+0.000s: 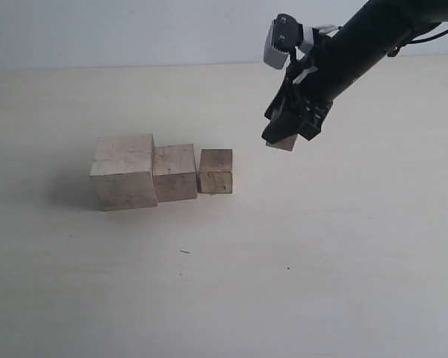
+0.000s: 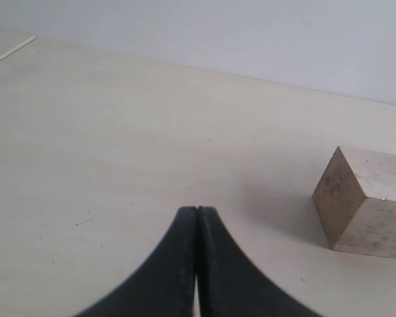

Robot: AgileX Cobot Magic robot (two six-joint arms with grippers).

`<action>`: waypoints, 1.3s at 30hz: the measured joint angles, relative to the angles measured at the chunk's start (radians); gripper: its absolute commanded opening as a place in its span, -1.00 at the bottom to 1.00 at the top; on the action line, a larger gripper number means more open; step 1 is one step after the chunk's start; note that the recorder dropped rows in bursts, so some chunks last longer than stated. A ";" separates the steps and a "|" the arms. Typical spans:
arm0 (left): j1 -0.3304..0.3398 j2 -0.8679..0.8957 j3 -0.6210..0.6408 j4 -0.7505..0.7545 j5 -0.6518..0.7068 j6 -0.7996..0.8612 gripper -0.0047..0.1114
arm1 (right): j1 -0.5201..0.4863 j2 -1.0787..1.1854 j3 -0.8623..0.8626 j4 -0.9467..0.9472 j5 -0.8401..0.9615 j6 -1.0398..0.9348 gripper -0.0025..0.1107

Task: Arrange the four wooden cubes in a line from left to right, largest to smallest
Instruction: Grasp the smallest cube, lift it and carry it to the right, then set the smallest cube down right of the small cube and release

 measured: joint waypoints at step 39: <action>0.000 0.000 0.000 0.000 0.000 0.000 -0.92 | 0.079 0.140 0.002 0.075 -0.074 -0.202 -0.84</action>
